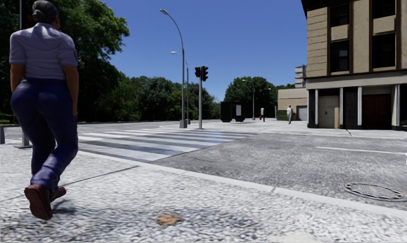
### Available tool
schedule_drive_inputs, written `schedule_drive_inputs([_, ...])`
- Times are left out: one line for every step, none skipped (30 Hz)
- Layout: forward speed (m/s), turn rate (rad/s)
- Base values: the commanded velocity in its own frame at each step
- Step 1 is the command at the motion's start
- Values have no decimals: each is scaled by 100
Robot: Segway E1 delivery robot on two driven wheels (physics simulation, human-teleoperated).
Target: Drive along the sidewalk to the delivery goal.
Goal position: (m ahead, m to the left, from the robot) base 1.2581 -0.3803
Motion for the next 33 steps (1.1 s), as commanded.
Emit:
schedule_drive_inputs([147, -44])
schedule_drive_inputs([137, -45])
schedule_drive_inputs([137, -45])
schedule_drive_inputs([129, -46])
schedule_drive_inputs([122, -46])
schedule_drive_inputs([116, -46])
schedule_drive_inputs([116, -46])
schedule_drive_inputs([112, -46])
schedule_drive_inputs([110, -46])
schedule_drive_inputs([108, -46])
schedule_drive_inputs([108, -46])
schedule_drive_inputs([108, -46])
schedule_drive_inputs([108, -46])
schedule_drive_inputs([108, -46])
schedule_drive_inputs([108, -46])
schedule_drive_inputs([107, -45])
schedule_drive_inputs([107, -44])
schedule_drive_inputs([104, -38])
schedule_drive_inputs([100, 0])
schedule_drive_inputs([100, 0])
schedule_drive_inputs([75, 0])
schedule_drive_inputs([0, 0])
schedule_drive_inputs([0, 0])
schedule_drive_inputs([0, 0])
schedule_drive_inputs([0, 0])
schedule_drive_inputs([0, 0])
schedule_drive_inputs([0, 0])
schedule_drive_inputs([0, 0])
schedule_drive_inputs([0, 0])
schedule_drive_inputs([0, 0])
schedule_drive_inputs([0, 0])
schedule_drive_inputs([0, 0])
schedule_drive_inputs([0, 0])
